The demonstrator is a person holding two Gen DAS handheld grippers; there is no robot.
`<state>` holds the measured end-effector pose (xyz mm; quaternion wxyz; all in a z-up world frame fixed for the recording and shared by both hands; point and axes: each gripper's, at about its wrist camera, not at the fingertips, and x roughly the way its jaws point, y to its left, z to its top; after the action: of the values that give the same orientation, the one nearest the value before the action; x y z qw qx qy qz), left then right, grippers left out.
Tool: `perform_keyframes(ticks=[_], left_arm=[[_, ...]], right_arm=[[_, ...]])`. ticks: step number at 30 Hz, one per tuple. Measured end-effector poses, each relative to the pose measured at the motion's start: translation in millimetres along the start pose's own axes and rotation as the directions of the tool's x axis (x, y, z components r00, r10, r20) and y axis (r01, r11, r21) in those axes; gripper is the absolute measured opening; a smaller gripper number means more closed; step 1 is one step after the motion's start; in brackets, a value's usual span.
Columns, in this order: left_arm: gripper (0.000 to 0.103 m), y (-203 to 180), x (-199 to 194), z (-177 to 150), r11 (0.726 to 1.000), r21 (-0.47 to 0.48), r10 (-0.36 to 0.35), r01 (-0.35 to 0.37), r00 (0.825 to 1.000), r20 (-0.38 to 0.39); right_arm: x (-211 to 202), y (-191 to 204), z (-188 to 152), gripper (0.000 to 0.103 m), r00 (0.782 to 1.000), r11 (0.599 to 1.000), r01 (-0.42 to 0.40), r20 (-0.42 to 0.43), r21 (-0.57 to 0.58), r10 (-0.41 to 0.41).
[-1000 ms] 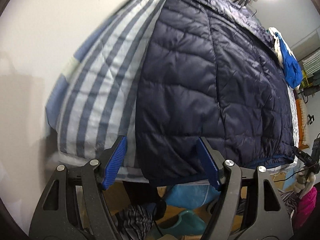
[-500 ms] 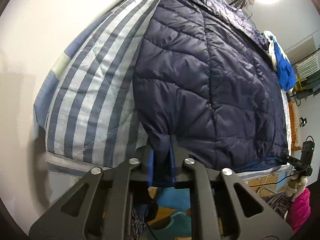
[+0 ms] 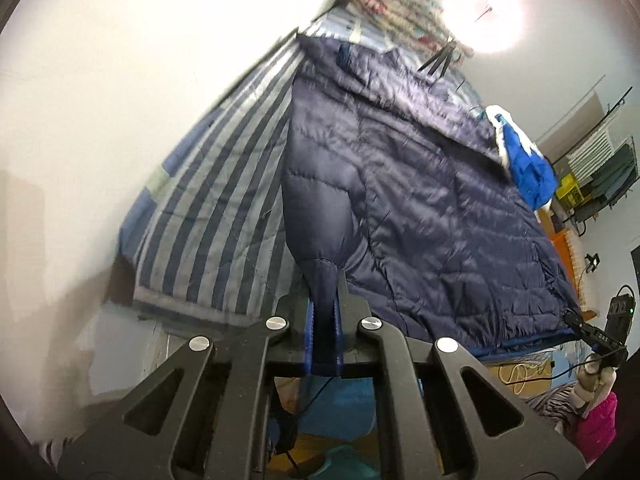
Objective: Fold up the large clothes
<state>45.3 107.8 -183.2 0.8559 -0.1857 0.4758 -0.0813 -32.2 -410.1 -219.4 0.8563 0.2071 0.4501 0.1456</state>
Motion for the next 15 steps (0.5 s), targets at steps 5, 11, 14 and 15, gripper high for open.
perform_keyframes(ticks=[5, 11, 14, 15], left_arm=[[0.005, -9, -54, -2, 0.999, -0.027, -0.027, 0.029, 0.997, 0.068], [0.005, -7, -77, 14, 0.999, -0.034, -0.022, 0.026, 0.993, 0.119], [0.005, -9, -64, 19, 0.997, -0.046, -0.058, 0.063, 0.993, 0.098], [0.005, -11, -65, 14, 0.997, -0.040, -0.068, 0.072, 0.993, 0.096]], right_arm=[[-40, 19, -13, 0.002, 0.998, 0.999, -0.043, 0.040, -0.026, 0.044], [-46, 30, -11, 0.002, 0.996, 0.996, -0.068, 0.058, -0.057, 0.071], [-35, 27, -11, 0.001, 0.996, 0.997, -0.072, 0.040, -0.038, 0.074], [-36, 30, -11, 0.001, 0.996, 0.996, -0.076, 0.042, -0.044, 0.078]])
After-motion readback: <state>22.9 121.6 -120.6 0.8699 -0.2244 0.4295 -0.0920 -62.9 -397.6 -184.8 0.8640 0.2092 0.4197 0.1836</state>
